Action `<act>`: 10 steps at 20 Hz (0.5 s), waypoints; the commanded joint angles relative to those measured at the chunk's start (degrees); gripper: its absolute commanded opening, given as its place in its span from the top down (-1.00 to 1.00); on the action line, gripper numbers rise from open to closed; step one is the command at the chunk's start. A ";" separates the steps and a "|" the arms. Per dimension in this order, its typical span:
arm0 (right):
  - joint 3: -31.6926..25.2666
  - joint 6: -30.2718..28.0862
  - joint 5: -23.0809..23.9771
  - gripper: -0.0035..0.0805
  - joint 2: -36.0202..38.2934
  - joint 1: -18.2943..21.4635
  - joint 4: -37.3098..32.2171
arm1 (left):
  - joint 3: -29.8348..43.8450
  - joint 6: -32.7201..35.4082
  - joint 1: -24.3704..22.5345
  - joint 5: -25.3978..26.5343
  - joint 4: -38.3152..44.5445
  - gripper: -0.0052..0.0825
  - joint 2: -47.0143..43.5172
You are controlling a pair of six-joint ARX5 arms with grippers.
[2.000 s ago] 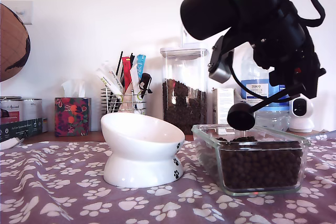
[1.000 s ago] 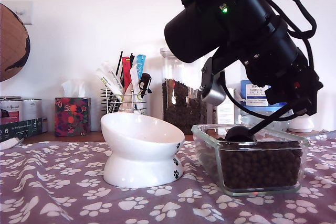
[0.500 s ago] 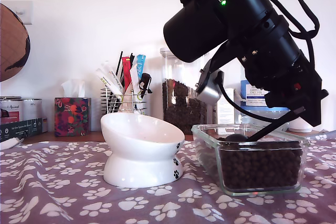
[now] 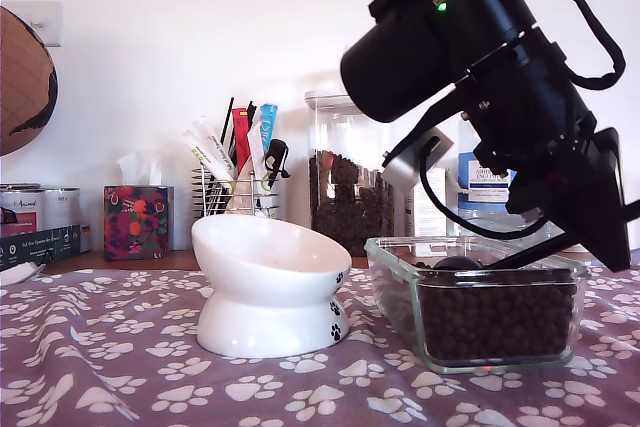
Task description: Measure one spoon of cat food and pour it into the food bowl
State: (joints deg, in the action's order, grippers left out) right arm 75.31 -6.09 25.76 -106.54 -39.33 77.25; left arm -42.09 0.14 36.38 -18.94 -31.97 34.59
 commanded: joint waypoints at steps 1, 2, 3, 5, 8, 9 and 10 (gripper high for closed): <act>0.20 0.74 -1.95 0.95 -0.13 0.72 0.85 | 0.70 -0.31 0.13 -0.07 0.24 0.93 -0.20; 0.55 0.74 -2.93 0.95 -0.13 0.85 0.85 | 0.70 -0.31 0.13 -0.07 0.24 0.93 -0.20; 0.96 0.72 -3.58 0.95 -0.13 0.87 0.85 | 0.70 -0.31 0.13 -0.07 0.22 0.93 -0.20; 2.21 0.44 -5.07 0.95 -0.13 0.87 0.85 | 0.70 -0.31 0.13 -0.07 0.22 0.93 -0.20; 4.92 0.20 -6.29 0.95 -0.13 0.87 1.09 | 0.70 -0.28 0.13 -0.07 0.22 0.93 -0.20; 5.73 0.20 -6.40 0.95 -0.13 0.90 1.14 | 0.70 -0.31 0.11 -0.07 0.20 0.93 -0.20; 6.32 0.13 -6.80 0.95 -0.13 0.90 1.22 | 0.70 -0.31 0.13 -0.07 0.17 0.93 -0.20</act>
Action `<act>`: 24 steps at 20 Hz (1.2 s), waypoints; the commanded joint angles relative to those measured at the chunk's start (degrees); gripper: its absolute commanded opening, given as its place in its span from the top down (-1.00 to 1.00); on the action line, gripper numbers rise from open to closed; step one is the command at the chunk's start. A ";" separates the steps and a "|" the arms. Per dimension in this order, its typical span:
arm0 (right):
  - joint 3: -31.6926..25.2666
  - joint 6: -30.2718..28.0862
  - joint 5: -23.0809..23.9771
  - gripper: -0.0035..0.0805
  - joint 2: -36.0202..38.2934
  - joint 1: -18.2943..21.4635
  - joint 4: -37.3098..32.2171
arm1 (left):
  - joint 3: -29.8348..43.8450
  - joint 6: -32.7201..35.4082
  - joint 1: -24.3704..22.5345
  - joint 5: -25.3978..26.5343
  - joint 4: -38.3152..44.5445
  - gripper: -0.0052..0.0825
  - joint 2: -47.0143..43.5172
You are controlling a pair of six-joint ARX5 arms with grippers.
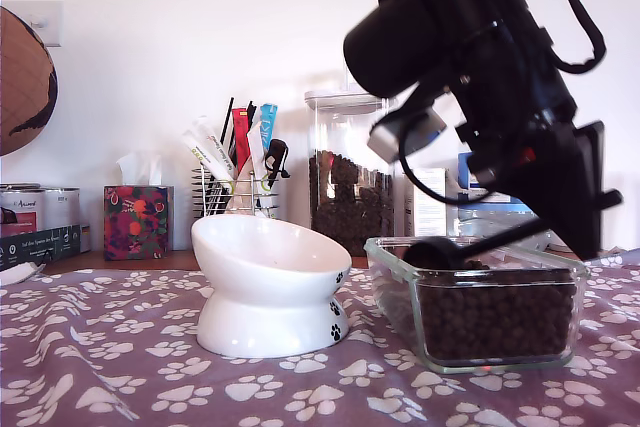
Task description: Measure one spoon of cat food and pour it into the food bowl
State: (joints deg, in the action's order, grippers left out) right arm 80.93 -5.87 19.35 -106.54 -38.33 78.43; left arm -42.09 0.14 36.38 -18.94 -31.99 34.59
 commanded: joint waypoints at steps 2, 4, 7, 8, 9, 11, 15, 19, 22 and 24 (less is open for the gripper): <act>0.98 -0.17 -1.33 0.95 -0.13 0.24 0.04 | 0.70 -0.31 0.13 -0.07 0.02 0.93 -0.20; 0.96 -0.07 -2.43 0.95 -0.13 1.05 0.07 | 0.70 -0.31 0.13 -0.07 -0.72 0.93 -0.20; 0.96 0.59 -5.97 0.95 -0.13 3.28 0.11 | 0.70 -0.31 0.13 -0.07 -1.88 0.93 -0.22; 0.96 0.70 -6.99 0.95 -0.13 4.07 0.11 | 0.70 -0.31 0.13 -0.07 -2.32 0.93 -0.22; 0.96 0.72 -7.93 0.95 -0.13 4.90 0.11 | 0.70 -0.28 0.13 -0.07 -2.69 0.93 -0.20; 0.96 0.70 -10.12 0.95 -0.13 6.71 0.15 | 0.70 -0.26 0.13 -0.07 -2.80 0.93 -0.20; 0.96 0.07 -19.10 0.95 -0.13 10.86 0.20 | 0.70 -0.24 0.11 -0.07 -2.82 0.93 -0.20; 0.96 -0.04 -21.92 0.95 -0.13 13.73 0.24 | 0.70 -0.26 0.13 -0.07 -2.93 0.93 -0.20; 0.96 -0.61 -17.20 0.95 -0.13 12.55 0.13 | 0.70 -0.24 0.11 -0.04 -2.71 0.93 -0.20; 0.96 -1.01 -10.54 0.95 -0.13 9.66 -0.52 | 0.70 -0.24 0.11 -0.04 -2.75 0.93 -0.20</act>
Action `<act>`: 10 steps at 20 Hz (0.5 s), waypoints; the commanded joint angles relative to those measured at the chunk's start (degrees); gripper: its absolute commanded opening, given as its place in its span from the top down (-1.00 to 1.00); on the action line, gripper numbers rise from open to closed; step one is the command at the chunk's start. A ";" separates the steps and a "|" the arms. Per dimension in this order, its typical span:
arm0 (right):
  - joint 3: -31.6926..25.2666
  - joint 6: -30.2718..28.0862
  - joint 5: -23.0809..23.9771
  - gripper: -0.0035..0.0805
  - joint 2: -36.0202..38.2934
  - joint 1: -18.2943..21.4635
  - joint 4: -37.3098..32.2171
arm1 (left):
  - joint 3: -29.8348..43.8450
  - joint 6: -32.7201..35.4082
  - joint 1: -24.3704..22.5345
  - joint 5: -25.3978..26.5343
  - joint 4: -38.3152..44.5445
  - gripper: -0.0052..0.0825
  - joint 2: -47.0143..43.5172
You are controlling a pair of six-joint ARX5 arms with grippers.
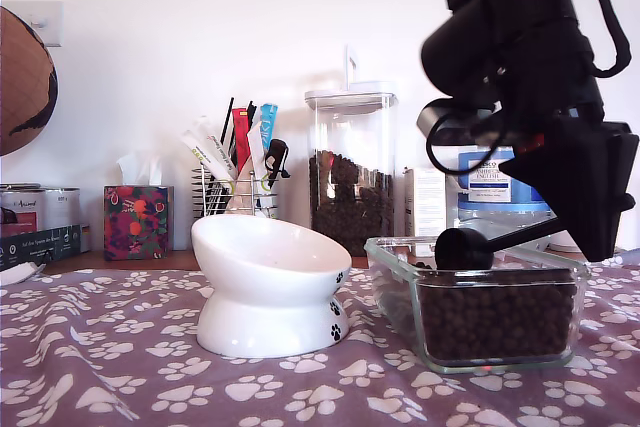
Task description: Measure one spoon of cat food and pour it into the food bowl
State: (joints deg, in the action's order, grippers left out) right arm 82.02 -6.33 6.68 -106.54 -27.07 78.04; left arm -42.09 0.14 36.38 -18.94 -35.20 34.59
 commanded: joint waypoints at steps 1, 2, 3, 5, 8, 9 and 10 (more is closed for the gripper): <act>-0.13 -0.59 5.53 0.95 -0.13 -3.13 -0.35 | 0.70 -0.24 0.11 -0.07 0.46 0.93 -0.20; -0.13 -0.83 8.72 0.95 -0.13 -4.44 -0.76 | 0.70 -0.24 0.11 -0.07 0.46 0.93 -0.20; -0.13 -1.11 11.72 0.95 -0.13 -5.88 -1.38 | 0.70 -0.24 0.13 -0.07 0.44 0.93 -0.20; -0.13 -1.90 17.44 0.95 -0.15 -8.48 -2.36 | 0.70 -0.24 0.13 -0.09 0.42 0.93 -0.20; -0.15 -3.39 29.73 0.95 -1.40 -10.99 -2.49 | 0.70 -0.24 0.13 -0.11 -0.22 0.93 -0.22; -0.17 -3.82 31.71 0.95 -2.19 -11.30 -2.08 | 0.70 -0.24 0.13 -0.11 -0.63 0.93 -0.22; -0.17 -4.09 33.40 0.95 -3.13 -11.56 -1.88 | 0.70 -0.20 0.13 -0.11 -1.03 0.93 -0.22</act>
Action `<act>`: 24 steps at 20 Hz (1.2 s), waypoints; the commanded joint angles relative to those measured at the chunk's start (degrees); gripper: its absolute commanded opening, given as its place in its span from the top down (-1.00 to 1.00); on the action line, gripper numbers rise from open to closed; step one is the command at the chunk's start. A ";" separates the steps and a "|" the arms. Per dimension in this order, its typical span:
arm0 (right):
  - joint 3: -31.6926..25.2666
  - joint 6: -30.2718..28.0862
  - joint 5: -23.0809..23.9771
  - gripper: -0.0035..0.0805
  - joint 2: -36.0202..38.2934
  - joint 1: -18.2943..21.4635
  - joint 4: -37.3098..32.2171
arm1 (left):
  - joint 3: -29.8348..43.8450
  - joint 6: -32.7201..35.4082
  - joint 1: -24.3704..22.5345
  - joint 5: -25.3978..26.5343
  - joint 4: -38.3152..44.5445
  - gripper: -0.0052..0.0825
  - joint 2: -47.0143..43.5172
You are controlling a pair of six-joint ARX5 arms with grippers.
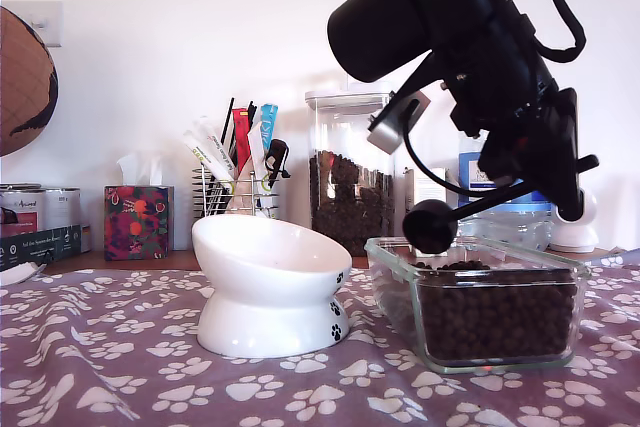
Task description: Measure one spoon of cat food and pour it into the food bowl
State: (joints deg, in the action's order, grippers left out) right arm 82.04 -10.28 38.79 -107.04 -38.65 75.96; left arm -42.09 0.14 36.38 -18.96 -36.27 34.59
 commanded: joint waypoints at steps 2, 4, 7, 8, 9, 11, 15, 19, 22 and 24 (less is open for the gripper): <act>-0.20 -0.31 3.80 0.95 -4.24 -0.50 0.48 | 0.70 -0.13 0.13 -0.07 -0.48 0.93 -0.79; -0.20 -0.50 5.64 0.95 -5.22 -1.18 0.52 | 0.70 -0.13 0.13 -0.07 -0.57 0.93 -1.60; -0.20 -0.68 8.44 0.95 -6.32 -1.92 0.39 | 0.70 -0.13 0.13 -0.04 -0.61 0.93 -2.95; -0.20 -0.66 8.44 0.95 -6.58 -2.12 0.39 | 0.70 -0.13 0.13 -0.04 -0.66 0.93 -3.37; -0.20 -0.70 8.39 0.95 -6.71 -2.27 0.39 | 0.70 -0.15 0.11 -0.02 -0.79 0.93 -3.85; -0.20 -1.62 8.07 0.95 -6.71 -3.19 0.17 | 0.70 -0.15 0.11 -0.02 -1.07 0.93 -4.37; -0.20 -2.05 6.27 0.95 -6.71 -4.83 0.85 | 0.70 -0.28 0.11 -0.04 -1.46 0.93 -4.68; -0.20 -3.19 6.40 0.95 -6.71 -5.97 2.10 | 0.70 -0.33 0.13 -0.04 -1.95 0.93 -4.72; -0.22 -3.30 6.78 0.95 -6.71 -5.97 2.56 | 0.70 -0.33 0.13 -0.07 -2.58 0.93 -4.72; -0.20 -3.69 6.75 0.95 -6.71 -5.97 2.62 | 0.70 -0.31 0.13 -0.04 -3.04 0.93 -4.72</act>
State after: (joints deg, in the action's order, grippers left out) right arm 82.04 -13.58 45.50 -112.84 -44.29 78.11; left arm -42.09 0.14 36.38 -18.96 -39.46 30.09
